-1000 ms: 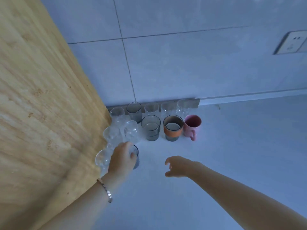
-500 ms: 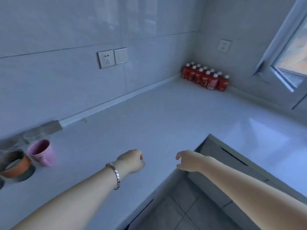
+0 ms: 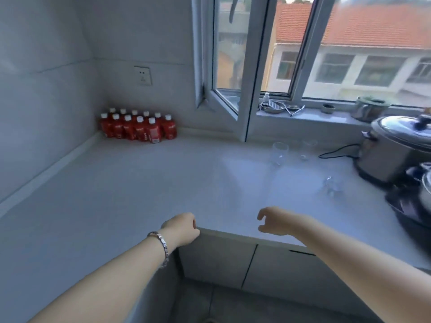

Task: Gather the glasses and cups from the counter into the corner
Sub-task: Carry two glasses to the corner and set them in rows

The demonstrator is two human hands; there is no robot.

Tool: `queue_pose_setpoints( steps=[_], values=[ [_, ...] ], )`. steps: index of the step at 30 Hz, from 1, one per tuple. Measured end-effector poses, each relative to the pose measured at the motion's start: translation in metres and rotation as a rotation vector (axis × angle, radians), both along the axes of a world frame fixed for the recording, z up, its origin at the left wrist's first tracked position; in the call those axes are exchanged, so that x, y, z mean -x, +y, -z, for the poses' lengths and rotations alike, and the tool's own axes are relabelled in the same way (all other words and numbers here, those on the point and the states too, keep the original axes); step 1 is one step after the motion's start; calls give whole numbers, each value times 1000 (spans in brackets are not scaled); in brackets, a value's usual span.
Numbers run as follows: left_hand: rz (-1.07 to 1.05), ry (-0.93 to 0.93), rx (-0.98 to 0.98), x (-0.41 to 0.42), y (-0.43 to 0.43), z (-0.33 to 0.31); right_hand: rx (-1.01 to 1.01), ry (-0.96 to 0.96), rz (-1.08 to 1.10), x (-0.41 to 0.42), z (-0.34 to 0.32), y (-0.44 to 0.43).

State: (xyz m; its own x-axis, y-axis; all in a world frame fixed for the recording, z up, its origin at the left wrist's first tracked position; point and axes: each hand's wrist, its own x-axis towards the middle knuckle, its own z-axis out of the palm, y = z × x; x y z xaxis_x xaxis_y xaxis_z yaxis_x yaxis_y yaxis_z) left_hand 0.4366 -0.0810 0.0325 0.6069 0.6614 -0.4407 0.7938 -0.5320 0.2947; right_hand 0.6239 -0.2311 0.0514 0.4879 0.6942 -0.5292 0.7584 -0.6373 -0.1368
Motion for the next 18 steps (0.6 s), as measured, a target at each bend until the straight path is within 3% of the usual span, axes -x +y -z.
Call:
queue_pose_setpoints(
  steps=[11,18],
  values=[
    [380,-8,-40,-228,60,1,-60,-2,492,-176,-4,-19],
    [466,19,-25,-339,61,23,-186,-135,837,-299,18,-36]
  ],
)
